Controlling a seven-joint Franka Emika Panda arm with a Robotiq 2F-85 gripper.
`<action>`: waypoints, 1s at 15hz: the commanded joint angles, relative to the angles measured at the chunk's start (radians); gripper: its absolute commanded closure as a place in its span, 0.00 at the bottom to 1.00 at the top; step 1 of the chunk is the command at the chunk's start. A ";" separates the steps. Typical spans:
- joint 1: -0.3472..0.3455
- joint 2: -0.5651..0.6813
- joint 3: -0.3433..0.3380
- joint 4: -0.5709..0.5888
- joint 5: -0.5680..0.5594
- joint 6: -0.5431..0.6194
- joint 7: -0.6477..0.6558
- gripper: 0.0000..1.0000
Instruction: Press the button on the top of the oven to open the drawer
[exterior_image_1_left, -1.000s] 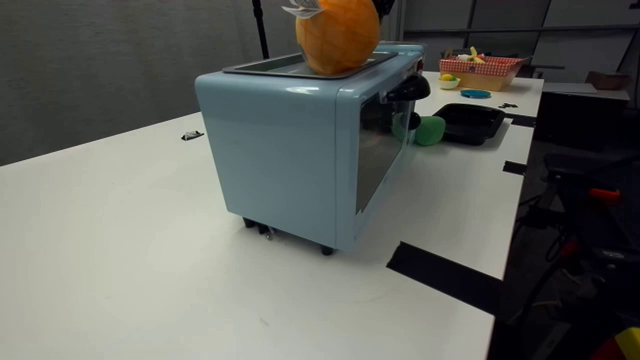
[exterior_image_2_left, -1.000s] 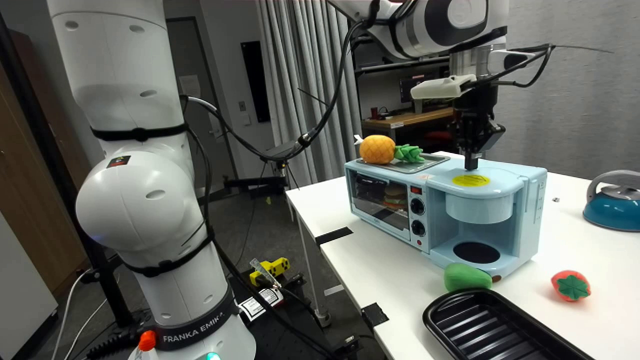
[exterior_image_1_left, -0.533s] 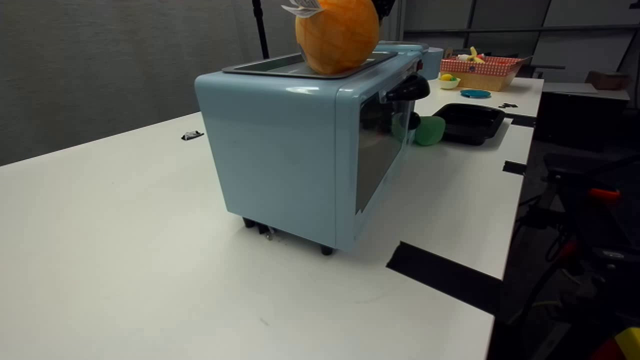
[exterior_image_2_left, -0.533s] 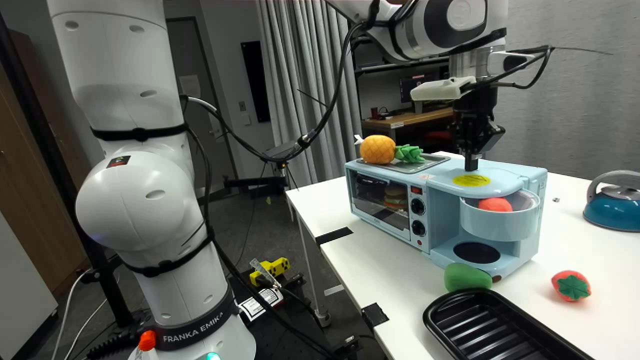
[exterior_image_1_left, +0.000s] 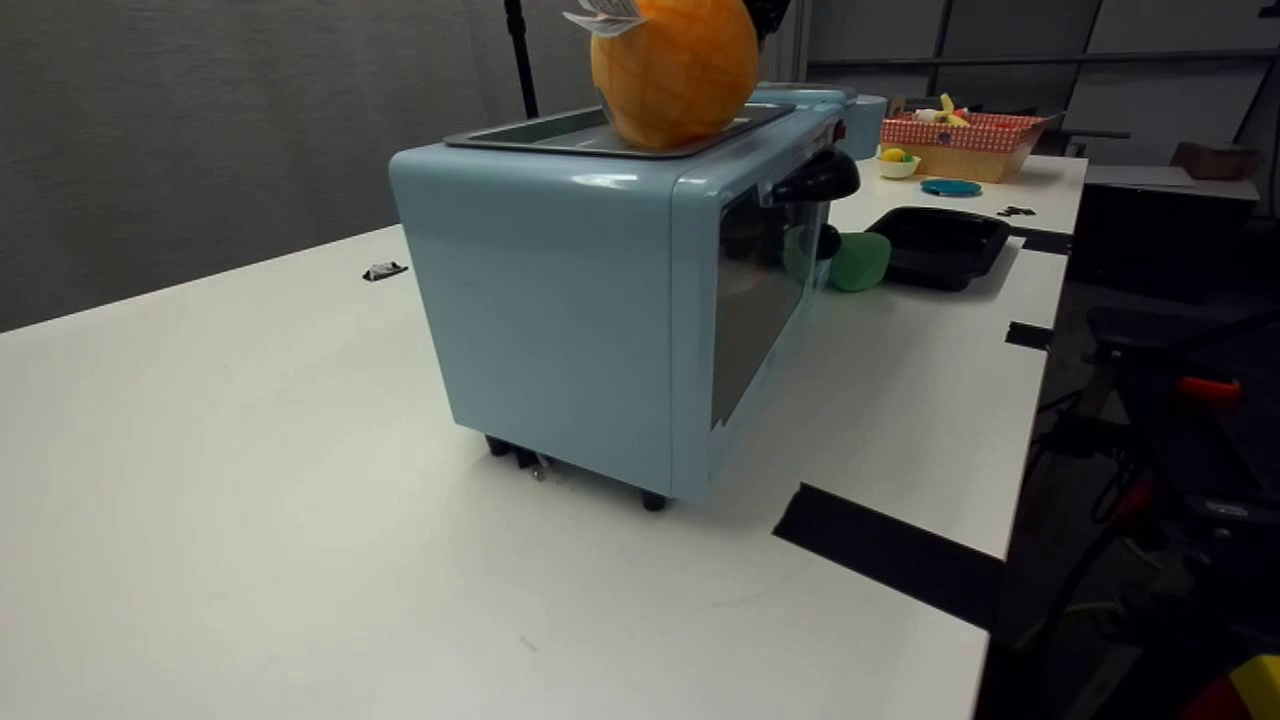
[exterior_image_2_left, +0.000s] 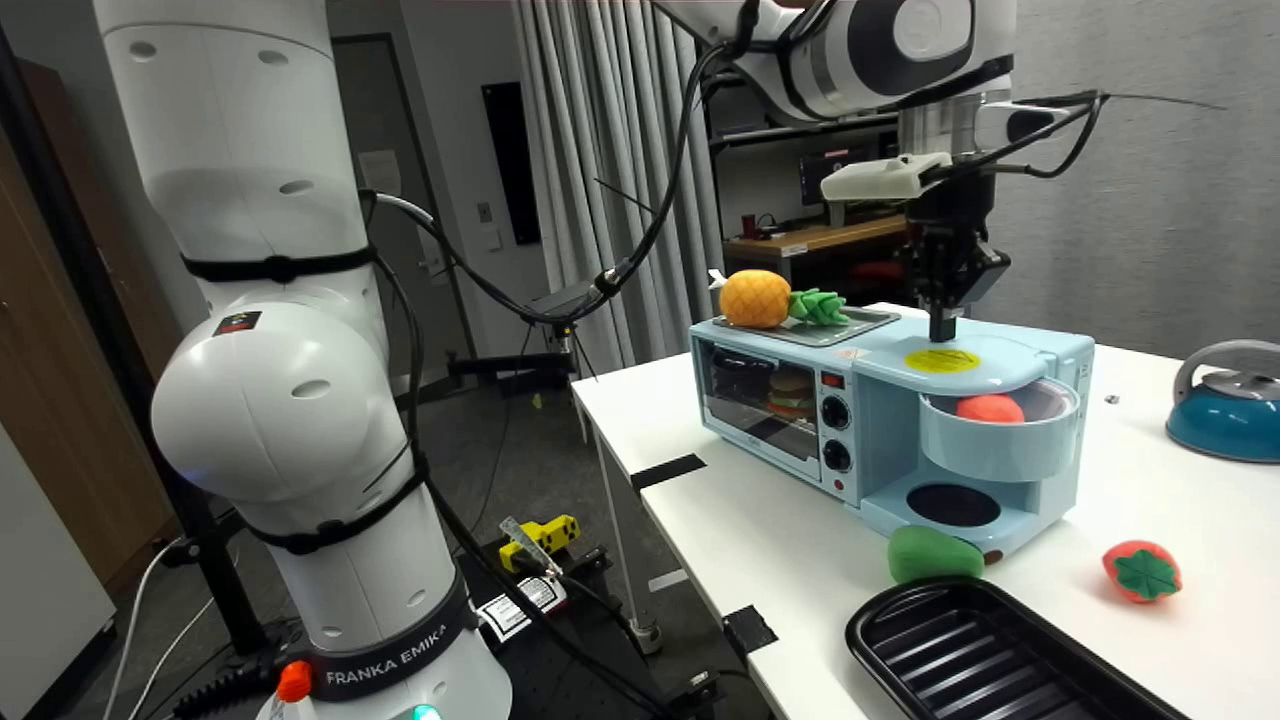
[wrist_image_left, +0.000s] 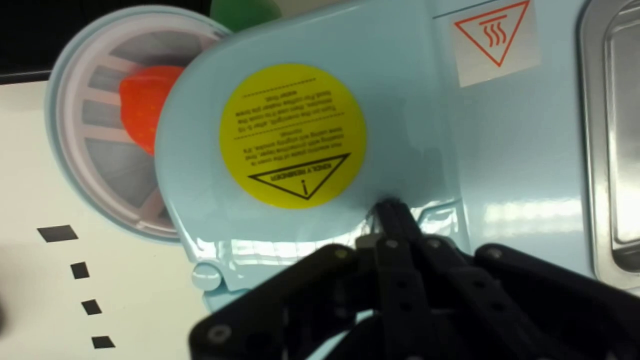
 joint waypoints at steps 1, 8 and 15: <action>-0.012 0.007 0.001 -0.022 0.027 0.033 -0.026 1.00; -0.015 -0.112 0.001 -0.046 0.066 -0.002 -0.092 1.00; -0.022 -0.317 -0.030 -0.164 0.116 0.013 -0.263 1.00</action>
